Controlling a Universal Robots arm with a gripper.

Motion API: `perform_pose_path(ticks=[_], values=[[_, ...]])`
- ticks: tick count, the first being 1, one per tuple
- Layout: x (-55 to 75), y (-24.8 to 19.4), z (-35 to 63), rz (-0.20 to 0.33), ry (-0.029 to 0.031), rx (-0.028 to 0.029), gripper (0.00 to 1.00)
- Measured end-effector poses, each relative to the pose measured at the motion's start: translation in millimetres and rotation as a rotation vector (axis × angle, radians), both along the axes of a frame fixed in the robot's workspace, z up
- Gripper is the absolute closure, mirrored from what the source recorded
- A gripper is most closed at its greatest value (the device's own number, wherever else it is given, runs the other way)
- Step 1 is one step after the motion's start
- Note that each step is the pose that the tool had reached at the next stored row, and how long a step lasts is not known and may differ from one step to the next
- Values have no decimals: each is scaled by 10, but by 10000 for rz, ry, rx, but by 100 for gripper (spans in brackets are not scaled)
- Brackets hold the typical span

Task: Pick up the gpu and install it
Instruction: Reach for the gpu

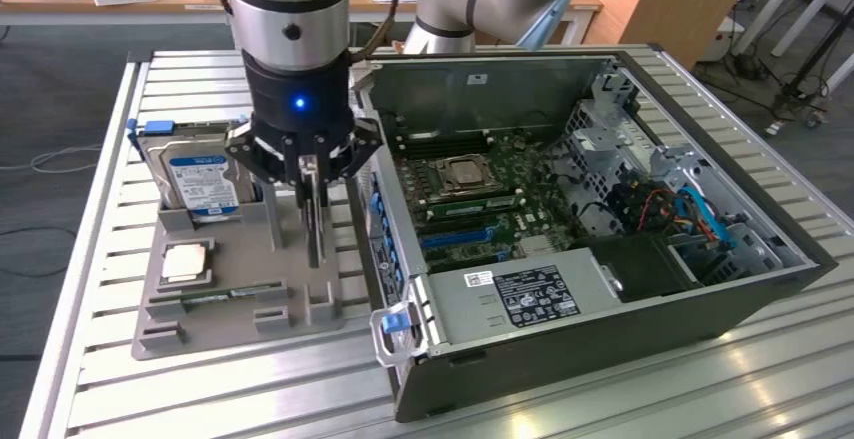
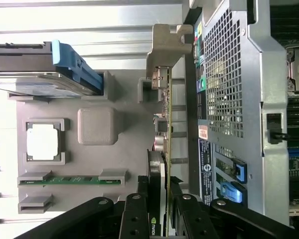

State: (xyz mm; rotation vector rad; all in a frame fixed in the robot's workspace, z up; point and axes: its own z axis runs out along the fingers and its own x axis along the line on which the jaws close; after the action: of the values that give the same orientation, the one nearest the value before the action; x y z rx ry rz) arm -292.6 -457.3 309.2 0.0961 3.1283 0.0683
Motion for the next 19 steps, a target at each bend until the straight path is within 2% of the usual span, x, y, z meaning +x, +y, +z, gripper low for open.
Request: perform_pose_path(ticks=[11,19], values=[[3,0,432,0,1,-1,73],[6,0,705,0,0,-1,73]])
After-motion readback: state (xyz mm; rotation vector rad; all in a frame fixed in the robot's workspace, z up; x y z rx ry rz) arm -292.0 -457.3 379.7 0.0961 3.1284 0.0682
